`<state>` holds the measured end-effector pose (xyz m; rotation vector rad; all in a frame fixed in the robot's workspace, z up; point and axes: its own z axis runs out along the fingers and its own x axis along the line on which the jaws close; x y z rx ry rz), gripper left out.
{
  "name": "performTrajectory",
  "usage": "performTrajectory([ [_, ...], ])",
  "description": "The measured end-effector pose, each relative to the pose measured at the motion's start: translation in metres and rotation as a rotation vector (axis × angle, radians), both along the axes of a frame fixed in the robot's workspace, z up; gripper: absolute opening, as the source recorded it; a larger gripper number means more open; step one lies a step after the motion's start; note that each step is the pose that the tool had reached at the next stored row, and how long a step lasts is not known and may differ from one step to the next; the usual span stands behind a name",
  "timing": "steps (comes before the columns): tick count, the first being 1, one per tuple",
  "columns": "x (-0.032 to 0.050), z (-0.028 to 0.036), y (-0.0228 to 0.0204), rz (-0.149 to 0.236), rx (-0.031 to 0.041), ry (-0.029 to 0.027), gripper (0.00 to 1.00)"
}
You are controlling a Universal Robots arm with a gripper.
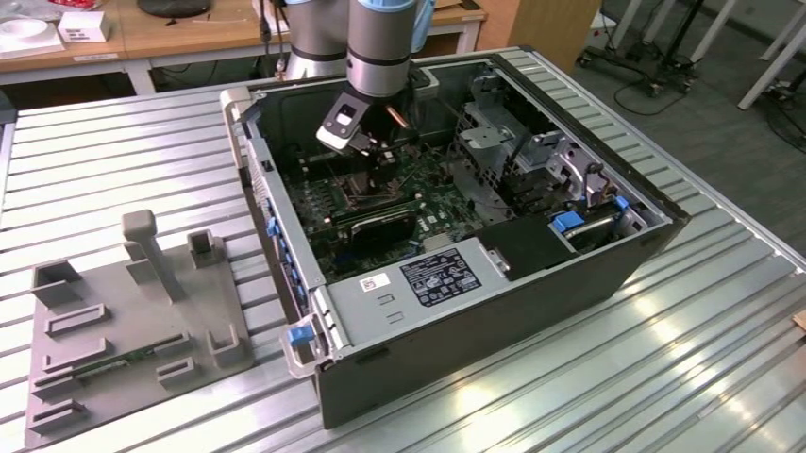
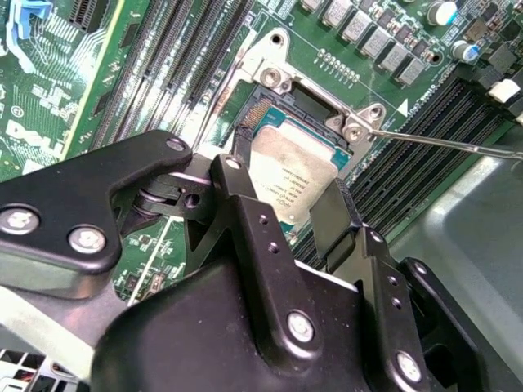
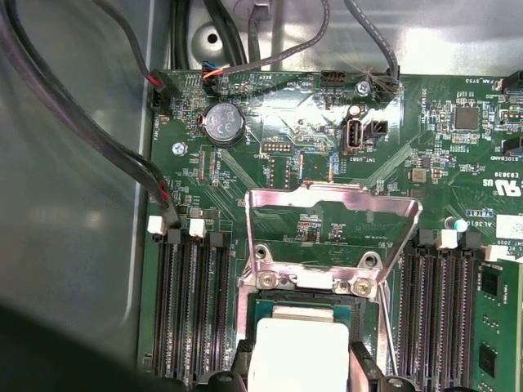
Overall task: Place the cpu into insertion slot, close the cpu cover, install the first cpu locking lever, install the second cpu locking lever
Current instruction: 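Place the cpu into insertion slot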
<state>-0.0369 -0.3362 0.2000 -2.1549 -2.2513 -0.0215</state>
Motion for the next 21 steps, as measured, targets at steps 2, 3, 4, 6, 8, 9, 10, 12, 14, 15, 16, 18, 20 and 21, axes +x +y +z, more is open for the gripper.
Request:
performTrajectory([
  [2,0.0,0.0,0.0,0.0,0.0,0.0,0.54],
  [3,0.0,0.0,-0.0001,0.0,0.0,0.0,0.54],
  [4,0.0,0.0,-0.0001,0.0,-0.0001,0.0,0.54],
  [6,0.0,0.0,-0.0001,0.002,-0.0001,0.0,0.54],
  [8,0.0,0.0,-0.0001,0.009,-0.0001,-0.0001,0.54],
  [9,0.0,0.0,-0.0002,0.011,0.0,-0.0001,0.54],
  [10,0.0,0.0,-0.0005,0.011,0.0001,-0.0001,0.54],
  [12,-0.0001,0.0,-0.0015,0.012,0.0,-0.0001,0.54],
  [14,-0.0001,-0.0001,-0.0015,0.012,0.0,-0.0001,0.54],
  [15,-0.0001,-0.0005,-0.0016,0.012,0.0001,-0.0002,0.54],
  [16,-0.0001,-0.0011,-0.0016,0.012,0.0002,-0.0002,0.54],
  [18,-0.0002,-0.002,-0.0016,0.012,0.0001,-0.0002,0.54],
  [20,-0.0004,-0.0023,-0.0017,0.012,-0.0002,0.0,0.54],
  [21,-0.0004,-0.0023,-0.0016,0.012,-0.0002,0.0,0.54],
])
